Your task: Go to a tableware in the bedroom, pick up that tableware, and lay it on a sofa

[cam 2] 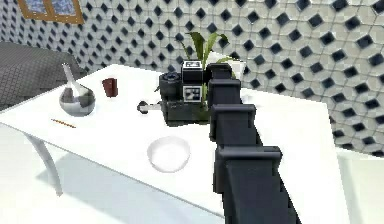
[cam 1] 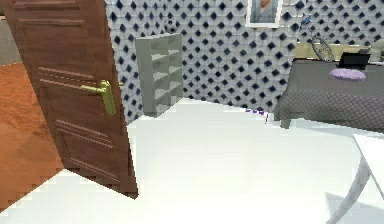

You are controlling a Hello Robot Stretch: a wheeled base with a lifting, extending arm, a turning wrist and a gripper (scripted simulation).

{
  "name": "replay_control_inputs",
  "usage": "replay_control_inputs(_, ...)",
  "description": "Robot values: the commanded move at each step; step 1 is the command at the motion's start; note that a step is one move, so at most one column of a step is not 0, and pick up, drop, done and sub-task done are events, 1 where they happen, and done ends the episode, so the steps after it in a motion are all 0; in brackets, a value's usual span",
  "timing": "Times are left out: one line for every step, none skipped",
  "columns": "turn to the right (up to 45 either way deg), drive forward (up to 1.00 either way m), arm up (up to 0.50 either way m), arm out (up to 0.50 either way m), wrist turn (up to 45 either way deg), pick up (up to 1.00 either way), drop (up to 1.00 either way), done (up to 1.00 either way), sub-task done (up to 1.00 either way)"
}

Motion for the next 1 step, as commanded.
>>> replay_control_inputs(0.0, 0.00, -0.28, 0.00, 0.0, 0.00, 0.00, 0.00, 0.00)
